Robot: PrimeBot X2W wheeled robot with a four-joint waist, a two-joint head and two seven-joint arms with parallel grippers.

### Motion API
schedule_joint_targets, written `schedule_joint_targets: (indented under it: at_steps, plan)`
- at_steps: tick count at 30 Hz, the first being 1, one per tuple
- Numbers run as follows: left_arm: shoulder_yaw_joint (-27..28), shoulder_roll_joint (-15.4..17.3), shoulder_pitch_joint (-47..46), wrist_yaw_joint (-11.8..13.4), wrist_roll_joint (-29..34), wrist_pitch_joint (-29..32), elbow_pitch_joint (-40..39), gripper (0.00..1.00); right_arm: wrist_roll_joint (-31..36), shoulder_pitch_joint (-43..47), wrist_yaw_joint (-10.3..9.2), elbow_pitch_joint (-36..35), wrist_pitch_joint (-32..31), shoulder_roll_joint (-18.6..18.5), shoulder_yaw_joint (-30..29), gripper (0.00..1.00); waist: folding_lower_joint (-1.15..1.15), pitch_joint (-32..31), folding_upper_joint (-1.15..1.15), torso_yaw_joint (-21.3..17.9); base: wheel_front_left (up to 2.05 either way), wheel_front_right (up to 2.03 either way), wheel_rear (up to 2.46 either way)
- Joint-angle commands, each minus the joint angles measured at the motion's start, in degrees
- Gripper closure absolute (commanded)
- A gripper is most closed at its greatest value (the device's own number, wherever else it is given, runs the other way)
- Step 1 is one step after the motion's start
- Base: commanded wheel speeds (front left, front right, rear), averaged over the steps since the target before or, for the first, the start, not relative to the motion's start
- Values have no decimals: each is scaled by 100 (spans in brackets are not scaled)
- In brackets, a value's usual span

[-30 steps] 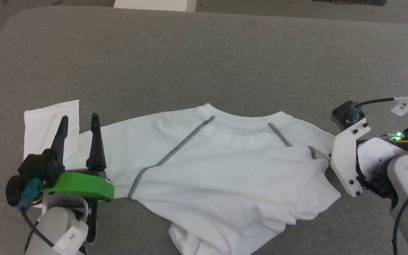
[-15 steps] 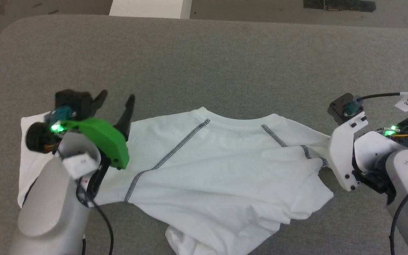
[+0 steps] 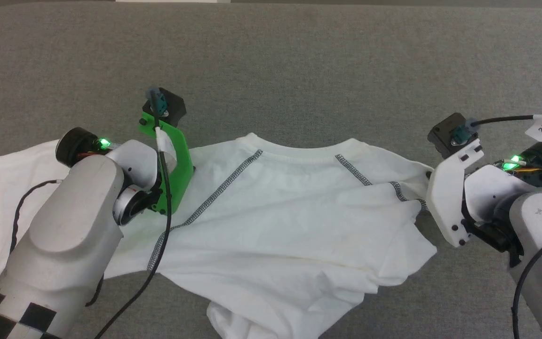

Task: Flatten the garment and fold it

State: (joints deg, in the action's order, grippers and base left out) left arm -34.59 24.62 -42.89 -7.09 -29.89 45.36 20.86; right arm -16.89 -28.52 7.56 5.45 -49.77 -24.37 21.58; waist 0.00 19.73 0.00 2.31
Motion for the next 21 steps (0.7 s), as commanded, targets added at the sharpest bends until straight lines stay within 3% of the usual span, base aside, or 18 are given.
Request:
schedule_joint_targets:
  at_steps: [1,7,8,9,10,14,21]
  plan:
    - [-60,35,-118,-38,-109,36,105,0,-22,-106,-8,-37,60,26,-6,100,0,153,0,-116,0,0,0]
    - [-345,37,-40,-39,-472,448,605,0,-14,-150,-8,-71,108,75,8,100,0,290,0,-195,0,0,0]
    - [-399,24,7,-39,-578,525,651,58,-12,-153,-8,-72,119,81,11,100,0,300,0,-202,0,0,0]
    - [-400,10,46,-39,-677,548,686,89,-15,-151,-8,-71,127,86,11,100,0,305,0,-203,0,0,0]
    - [-405,-13,98,-39,-771,608,728,100,-22,-148,-8,-69,139,92,6,100,0,304,0,-202,0,0,0]
    - [-332,-50,187,-39,-1021,531,748,100,-28,-129,-8,-35,188,89,-35,100,0,260,0,-159,0,0,0]
    - [119,-69,5,8,-1159,-441,600,100,-104,-199,-8,82,512,140,-313,100,0,-104,0,-68,0,0,0]
